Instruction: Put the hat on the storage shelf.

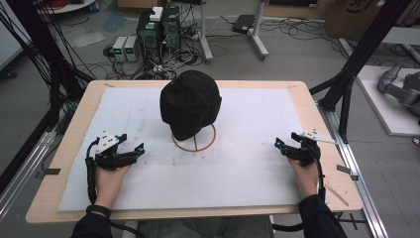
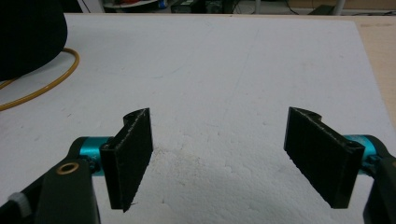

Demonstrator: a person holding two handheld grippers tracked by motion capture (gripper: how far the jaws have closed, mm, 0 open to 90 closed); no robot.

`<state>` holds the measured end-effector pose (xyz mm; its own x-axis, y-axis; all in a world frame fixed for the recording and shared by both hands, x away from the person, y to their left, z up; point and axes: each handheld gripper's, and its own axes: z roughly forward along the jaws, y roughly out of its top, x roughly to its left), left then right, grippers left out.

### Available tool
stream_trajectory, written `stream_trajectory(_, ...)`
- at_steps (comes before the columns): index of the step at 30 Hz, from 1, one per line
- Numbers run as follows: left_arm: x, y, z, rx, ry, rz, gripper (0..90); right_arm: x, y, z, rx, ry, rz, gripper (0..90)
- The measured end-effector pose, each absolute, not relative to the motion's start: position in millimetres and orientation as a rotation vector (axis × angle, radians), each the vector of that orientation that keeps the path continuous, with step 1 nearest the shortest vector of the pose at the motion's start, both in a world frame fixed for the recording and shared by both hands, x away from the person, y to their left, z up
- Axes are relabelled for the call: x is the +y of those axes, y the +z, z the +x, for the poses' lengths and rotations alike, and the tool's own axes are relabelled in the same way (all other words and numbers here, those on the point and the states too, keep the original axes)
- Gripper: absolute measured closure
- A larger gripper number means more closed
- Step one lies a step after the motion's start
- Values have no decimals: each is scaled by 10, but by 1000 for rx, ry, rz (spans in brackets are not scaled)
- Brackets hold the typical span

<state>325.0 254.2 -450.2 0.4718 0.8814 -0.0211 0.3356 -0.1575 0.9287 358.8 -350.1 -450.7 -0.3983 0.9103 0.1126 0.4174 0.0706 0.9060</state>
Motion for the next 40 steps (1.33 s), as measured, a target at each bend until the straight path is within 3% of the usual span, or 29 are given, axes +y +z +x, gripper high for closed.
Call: stream_trajectory(40, 2464, -4515, 3266, 1021, 701, 1797, 243, -3469, -4512, 3593, 1881, 1271, 1291, 237)
